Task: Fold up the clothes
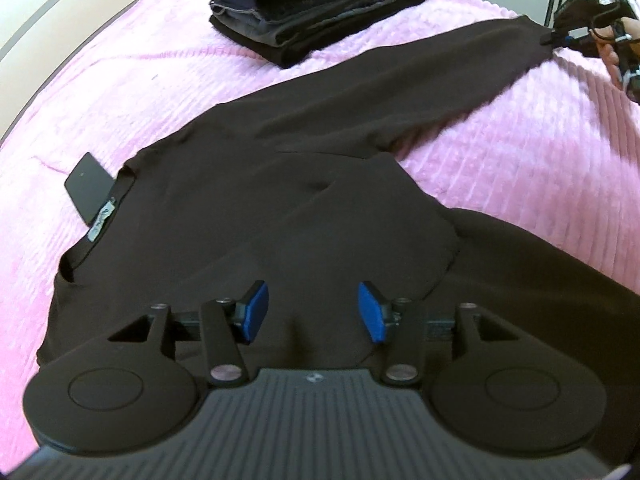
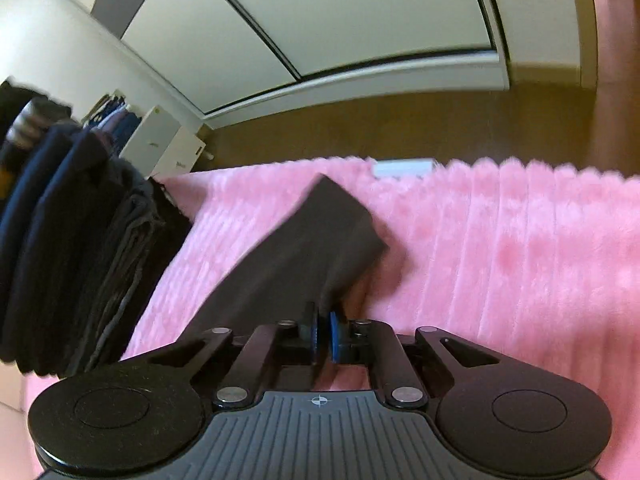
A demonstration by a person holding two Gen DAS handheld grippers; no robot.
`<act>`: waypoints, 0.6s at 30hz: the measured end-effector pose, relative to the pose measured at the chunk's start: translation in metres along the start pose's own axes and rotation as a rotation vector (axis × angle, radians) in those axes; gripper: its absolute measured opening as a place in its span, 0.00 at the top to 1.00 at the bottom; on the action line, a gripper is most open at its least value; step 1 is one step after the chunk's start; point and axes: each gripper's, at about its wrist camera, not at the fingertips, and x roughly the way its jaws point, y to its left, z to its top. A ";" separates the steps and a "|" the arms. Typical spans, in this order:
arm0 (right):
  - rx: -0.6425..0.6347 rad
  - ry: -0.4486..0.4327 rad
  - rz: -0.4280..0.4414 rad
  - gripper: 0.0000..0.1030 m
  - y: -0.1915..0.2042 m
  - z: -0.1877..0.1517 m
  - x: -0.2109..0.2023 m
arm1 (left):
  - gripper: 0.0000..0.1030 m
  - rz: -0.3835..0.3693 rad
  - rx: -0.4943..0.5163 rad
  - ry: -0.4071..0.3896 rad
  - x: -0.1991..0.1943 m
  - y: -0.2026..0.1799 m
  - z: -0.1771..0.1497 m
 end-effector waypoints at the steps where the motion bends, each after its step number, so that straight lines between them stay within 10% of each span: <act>1: -0.052 -0.012 0.004 0.97 0.017 -0.003 -0.009 | 0.56 0.004 -0.005 -0.002 -0.003 0.004 -0.001; 8: -0.508 -0.140 0.246 0.97 0.212 -0.075 -0.081 | 0.56 0.044 -0.100 -0.045 -0.024 0.057 -0.035; 14: -0.856 -0.146 0.624 0.96 0.388 -0.249 -0.141 | 0.55 0.108 -0.220 -0.043 -0.063 0.129 -0.103; 16: -0.975 -0.057 0.669 0.66 0.425 -0.322 -0.133 | 0.55 0.139 -0.264 -0.026 -0.075 0.158 -0.133; 17: -1.035 -0.015 0.680 0.24 0.440 -0.359 -0.127 | 0.55 0.156 -0.282 -0.011 -0.079 0.172 -0.148; 18: -1.088 0.023 0.685 0.19 0.447 -0.394 -0.120 | 0.55 0.174 -0.296 -0.001 -0.083 0.185 -0.162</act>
